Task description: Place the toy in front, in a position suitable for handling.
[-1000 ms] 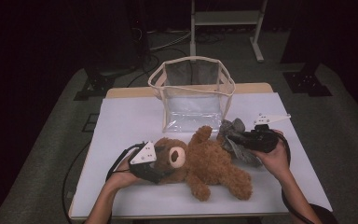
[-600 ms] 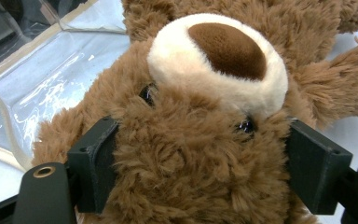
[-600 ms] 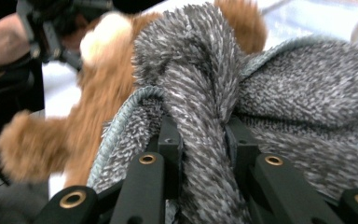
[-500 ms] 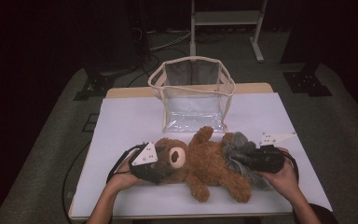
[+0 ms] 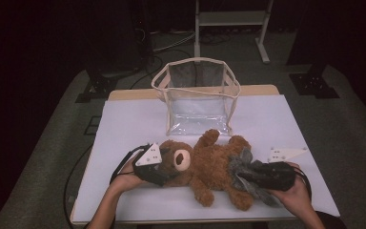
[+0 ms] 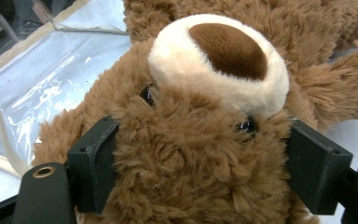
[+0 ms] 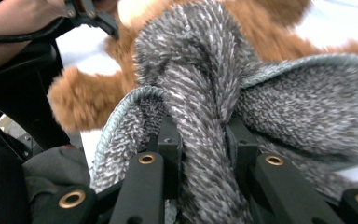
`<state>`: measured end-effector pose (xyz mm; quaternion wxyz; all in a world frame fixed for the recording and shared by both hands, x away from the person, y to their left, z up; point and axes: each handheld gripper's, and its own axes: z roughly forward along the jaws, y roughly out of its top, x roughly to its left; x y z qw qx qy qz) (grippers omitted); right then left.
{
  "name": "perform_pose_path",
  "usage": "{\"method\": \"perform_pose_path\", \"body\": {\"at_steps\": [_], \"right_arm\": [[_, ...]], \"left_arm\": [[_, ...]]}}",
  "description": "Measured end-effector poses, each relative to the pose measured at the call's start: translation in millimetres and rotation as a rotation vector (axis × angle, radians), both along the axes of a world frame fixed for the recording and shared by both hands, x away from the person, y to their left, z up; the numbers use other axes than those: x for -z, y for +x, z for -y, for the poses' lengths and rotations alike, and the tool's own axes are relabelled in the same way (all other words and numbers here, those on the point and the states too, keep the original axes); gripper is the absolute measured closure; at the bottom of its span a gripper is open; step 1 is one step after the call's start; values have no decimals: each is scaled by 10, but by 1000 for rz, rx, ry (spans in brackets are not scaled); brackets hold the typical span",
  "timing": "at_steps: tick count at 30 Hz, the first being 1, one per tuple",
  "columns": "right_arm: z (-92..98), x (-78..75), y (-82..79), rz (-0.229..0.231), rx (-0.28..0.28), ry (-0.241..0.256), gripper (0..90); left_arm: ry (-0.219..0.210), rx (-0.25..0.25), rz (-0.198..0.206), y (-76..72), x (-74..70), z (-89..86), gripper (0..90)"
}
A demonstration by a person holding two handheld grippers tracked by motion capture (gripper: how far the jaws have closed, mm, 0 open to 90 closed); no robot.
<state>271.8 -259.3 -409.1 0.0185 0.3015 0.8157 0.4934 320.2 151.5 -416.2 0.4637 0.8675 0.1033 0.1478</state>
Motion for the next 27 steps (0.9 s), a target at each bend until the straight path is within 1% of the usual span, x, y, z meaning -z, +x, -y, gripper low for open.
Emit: {"method": "perform_pose_path", "body": {"at_steps": [1, 2, 3, 4, 6, 7, 8, 9, 10, 11, 13, 14, 15, 16, 17, 18, 20, 21, 23, 25, 26, 27], "right_arm": [[0, 0, 0, 0, 0, 0, 714], [88, 10, -48, -13, 20, 20, 713], [88, 10, -48, -13, 20, 20, 713], [89, -35, -60, 4, 27, 19, 713], [3, -120, -30, 31, 5, 11, 714], [3, -120, -30, 31, 5, 11, 714], [-72, -166, -4, 44, -11, 3, 714], [-257, -245, 60, 84, -46, -21, 713], [-257, -245, 60, 84, -46, -21, 713], [-450, -297, 132, 120, -80, -50, 712], [-589, -332, 175, 151, -99, -72, 711], [-615, -340, 190, 158, -102, -76, 711], [-615, -340, 190, 158, -102, -76, 711], [-576, -322, 200, 160, -104, -76, 710], [-527, -301, 196, 152, -98, -71, 711], [-527, -301, 196, 152, -98, -71, 711], [-421, -249, 178, 133, -76, -69, 710], [-359, -218, 168, 122, -61, -65, 709], [-294, -203, 158, 102, -46, -56, 707], [-286, -272, 148, 103, -57, -33, 706], [-286, -272, 148, 103, -57, -33, 706], [-312, -315, 152, 111, -68, -33, 706]], "left_arm": [[0, 0, 0, 0, 0, 0, 212], [10, 3, -3, -1, -8, 7, 217], [10, 3, -3, -1, -8, 7, 220], [25, -2, 0, -10, -24, 28, 222], [28, -5, 2, -17, -29, 42, 224], [31, -9, 5, -25, -32, 55, 224], [28, -14, 5, -35, -32, 70, 224], [33, -16, 10, -43, -35, 79, 225], [33, -17, 12, -49, -34, 88, 225], [36, -22, 14, -54, -36, 96, 225], [32, -31, 11, -62, -34, 112, 226], [37, -28, 14, -62, -40, 109, 227], [37, -28, 14, -62, -40, 109, 227], [27, -20, 9, -56, -44, 81, 227], [27, -20, 9, -56, -44, 81, 226], [26, -19, 3, -51, -52, 64, 226], [29, -14, 2, -38, -89, 15, 210], [23, -16, -3, -35, -102, -4, 206], [12, -22, -16, -19, -119, -52, 198], [4, -23, -33, 6, -117, -95, 196], [4, -23, -33, 6, -117, -95, 197], [1, -23, -39, 12, -118, -98, 197]]}}
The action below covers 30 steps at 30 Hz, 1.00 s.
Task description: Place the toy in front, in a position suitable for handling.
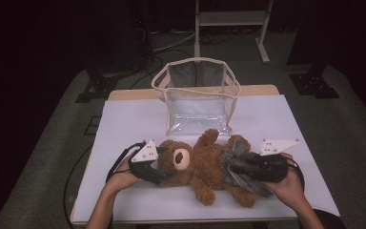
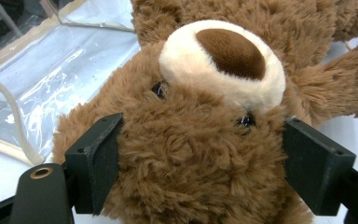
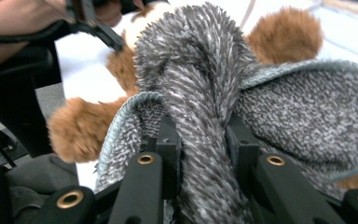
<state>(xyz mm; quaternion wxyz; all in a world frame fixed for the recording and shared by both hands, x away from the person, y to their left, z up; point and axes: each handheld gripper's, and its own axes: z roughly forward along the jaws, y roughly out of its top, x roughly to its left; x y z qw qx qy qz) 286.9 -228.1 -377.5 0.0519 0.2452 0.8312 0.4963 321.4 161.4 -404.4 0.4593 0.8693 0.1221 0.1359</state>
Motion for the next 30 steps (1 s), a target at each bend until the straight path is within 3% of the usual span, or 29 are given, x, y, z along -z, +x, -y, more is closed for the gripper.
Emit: {"method": "perform_pose_path", "body": {"at_steps": [3, 4, 5, 6, 7, 10, 15, 21, 26, 30], "right_arm": [[-168, -145, 58, 16, -48, -18, 705], [-350, -219, 110, 34, -86, -43, 704], [-350, -219, 110, 34, -86, -43, 704], [-560, -261, 147, 47, -131, -76, 704], [-560, -261, 147, 47, -131, -76, 704], [-877, -213, 213, 35, -191, -137, 704], [-989, -106, 174, 22, -227, -178, 709], [-914, 26, -7, -9, -265, -221, 715], [-947, -6, 9, 0, -267, -216, 715], [-1102, -40, 47, 29, -287, -219, 710]], "left_arm": [[-5, -1, 1, -11, 27, 35, 236], [-1, -2, 9, -16, 27, 45, 262], [3, -5, 15, -24, 21, 52, 262], [1, -9, 24, -32, 14, 54, 293], [-2, -12, 30, -35, 10, 54, 293], [-28, -30, 17, 6, 18, 39, 305], [-35, -35, 6, 44, 11, 36, 306], [-57, -51, -29, 57, 23, 20, 286], [-58, -49, -48, 27, 42, 19, 286], [-35, -41, -27, -27, 47, 28, 282]]}}
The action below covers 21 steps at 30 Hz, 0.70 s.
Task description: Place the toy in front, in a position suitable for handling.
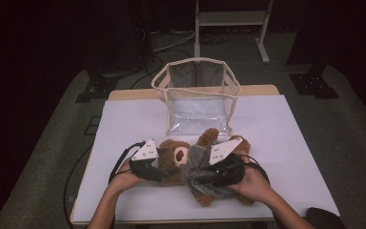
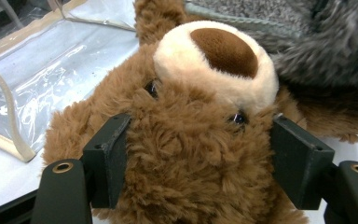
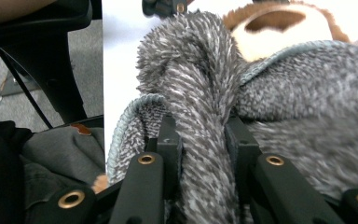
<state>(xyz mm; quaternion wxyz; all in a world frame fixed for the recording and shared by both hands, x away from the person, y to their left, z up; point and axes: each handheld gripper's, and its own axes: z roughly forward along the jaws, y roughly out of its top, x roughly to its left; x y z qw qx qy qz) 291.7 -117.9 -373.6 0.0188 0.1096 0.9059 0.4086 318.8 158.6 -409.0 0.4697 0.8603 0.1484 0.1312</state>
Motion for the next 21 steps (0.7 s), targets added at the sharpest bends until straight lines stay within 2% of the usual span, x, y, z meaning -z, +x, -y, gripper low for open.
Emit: {"method": "perform_pose_path", "body": {"at_steps": [2, 4, 9, 12, 14, 15, 16, 21], "right_arm": [[-55, 31, -11, 19, -16, -24, 711], [-49, 61, -30, 9, -19, -30, 714], [118, 72, -81, -12, -6, -20, 718], [232, 44, -101, -28, 12, -1, 719], [306, -17, -73, -28, 30, 26, 720], [306, -17, -73, -28, 30, 26, 720], [315, -74, -29, -20, 42, 49, 720], [239, -187, 86, 13, 61, 86, 720]], "left_arm": [[3, -2, 4, -9, 1, -7, 279], [2, -5, 8, -8, 7, -21, 267], [-1, -14, -1, 10, -1, -34, 235], [-12, -10, -9, 6, 11, -22, 236], [-1, 5, -9, 1, 14, 1, 240], [6, 8, -7, 0, 11, 12, 240], [19, 24, -4, -2, 7, 24, 243], [26, 54, 1, -12, 12, 23, 244]]}}
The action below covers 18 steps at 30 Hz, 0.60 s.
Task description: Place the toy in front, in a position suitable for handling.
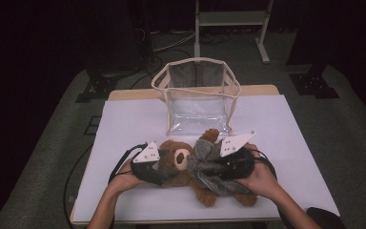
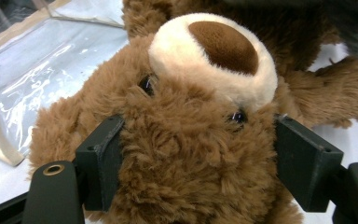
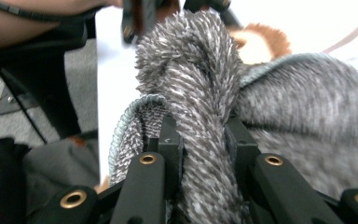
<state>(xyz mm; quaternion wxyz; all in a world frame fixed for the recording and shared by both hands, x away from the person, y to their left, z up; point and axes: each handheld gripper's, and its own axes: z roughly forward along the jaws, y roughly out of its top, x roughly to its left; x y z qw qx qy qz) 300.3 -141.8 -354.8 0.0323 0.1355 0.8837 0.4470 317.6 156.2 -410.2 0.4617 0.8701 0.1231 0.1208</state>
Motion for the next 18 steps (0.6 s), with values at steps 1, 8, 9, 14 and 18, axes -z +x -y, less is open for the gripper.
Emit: {"method": "perform_pose_path", "body": {"at_steps": [1, 8, 9, 14, 18], "right_arm": [[-27, -16, 35, 5, 8, 5, 719], [-42, 14, 127, 4, 26, -19, 719], [-42, 14, 127, 4, 26, -19, 719], [201, -70, 132, 5, 80, -9, 718], [351, -122, 175, 8, 121, -1, 717]], "left_arm": [[1, 6, -2, -1, 1, -3, 244], [-3, 17, -14, 3, 7, -24, 243], [-3, 17, -14, 3, 7, -24, 243], [14, 25, -3, -14, -4, -11, 243], [19, 39, 6, -31, -7, 0, 243]]}}
